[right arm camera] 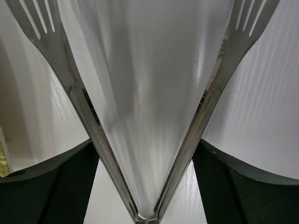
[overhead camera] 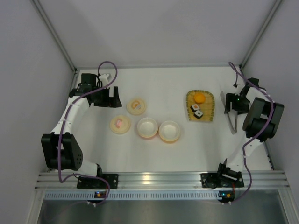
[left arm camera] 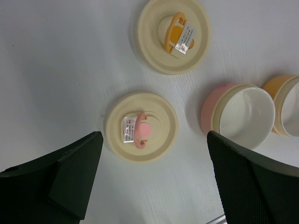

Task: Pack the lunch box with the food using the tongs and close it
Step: Pick up the clamp at the center of the board.

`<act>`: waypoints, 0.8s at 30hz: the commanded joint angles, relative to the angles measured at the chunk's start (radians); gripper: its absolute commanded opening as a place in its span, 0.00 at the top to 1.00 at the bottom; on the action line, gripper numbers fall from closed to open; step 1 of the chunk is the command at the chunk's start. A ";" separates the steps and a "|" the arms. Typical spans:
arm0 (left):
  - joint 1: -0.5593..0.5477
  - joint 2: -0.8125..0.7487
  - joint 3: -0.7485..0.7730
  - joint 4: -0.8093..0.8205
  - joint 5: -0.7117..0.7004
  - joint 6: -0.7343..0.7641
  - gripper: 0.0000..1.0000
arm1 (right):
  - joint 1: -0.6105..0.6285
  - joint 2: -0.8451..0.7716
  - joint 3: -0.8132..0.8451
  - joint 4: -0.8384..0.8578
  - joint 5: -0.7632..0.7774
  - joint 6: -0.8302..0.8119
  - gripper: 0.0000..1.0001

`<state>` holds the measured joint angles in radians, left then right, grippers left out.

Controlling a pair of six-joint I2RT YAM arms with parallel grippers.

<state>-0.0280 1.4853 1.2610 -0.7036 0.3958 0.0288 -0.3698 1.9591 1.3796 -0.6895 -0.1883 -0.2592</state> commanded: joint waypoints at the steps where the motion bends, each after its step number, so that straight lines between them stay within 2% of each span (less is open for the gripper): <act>1: 0.005 -0.017 0.026 0.019 0.017 0.002 0.02 | 0.003 -0.009 -0.040 0.058 0.016 -0.017 0.23; 16: 0.005 -0.019 0.031 0.018 0.021 0.003 0.02 | 0.005 -0.037 -0.125 0.064 0.067 -0.048 0.13; 24: 0.005 -0.013 0.034 0.023 0.026 -0.001 0.02 | 0.005 -0.040 -0.154 0.079 0.070 -0.049 0.13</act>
<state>-0.0280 1.4853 1.2610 -0.7036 0.4004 0.0284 -0.3626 1.8969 1.2724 -0.5964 -0.1410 -0.3042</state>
